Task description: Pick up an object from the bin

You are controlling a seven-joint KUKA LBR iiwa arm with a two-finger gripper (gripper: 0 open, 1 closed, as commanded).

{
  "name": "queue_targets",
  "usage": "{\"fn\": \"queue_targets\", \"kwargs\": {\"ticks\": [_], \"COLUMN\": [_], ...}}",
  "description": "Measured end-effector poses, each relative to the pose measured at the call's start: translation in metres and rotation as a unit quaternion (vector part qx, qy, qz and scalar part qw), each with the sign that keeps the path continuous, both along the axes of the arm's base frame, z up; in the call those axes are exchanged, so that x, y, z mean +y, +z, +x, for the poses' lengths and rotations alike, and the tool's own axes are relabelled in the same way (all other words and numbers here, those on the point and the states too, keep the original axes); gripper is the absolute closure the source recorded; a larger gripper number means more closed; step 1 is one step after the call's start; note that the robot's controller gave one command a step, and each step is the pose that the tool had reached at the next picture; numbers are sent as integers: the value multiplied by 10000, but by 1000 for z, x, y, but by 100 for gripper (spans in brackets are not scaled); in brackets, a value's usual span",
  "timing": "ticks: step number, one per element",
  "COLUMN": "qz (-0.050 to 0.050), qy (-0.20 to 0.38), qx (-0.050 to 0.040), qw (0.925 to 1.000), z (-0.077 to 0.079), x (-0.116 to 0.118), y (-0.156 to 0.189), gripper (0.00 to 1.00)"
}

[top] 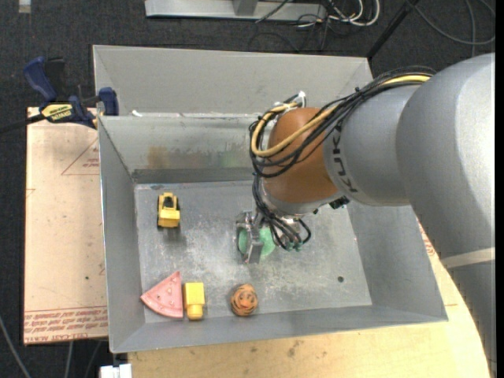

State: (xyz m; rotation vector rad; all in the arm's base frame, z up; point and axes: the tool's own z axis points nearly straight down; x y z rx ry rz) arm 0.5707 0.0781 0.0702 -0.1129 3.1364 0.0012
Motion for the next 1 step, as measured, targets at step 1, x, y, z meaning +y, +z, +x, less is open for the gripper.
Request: {"fn": "queue_targets", "kwargs": {"ticks": [1], "qz": [-1], "qy": [0], "qx": [0], "qw": [10000], "z": [0], "x": [0], "y": [0], "gripper": [100]}}
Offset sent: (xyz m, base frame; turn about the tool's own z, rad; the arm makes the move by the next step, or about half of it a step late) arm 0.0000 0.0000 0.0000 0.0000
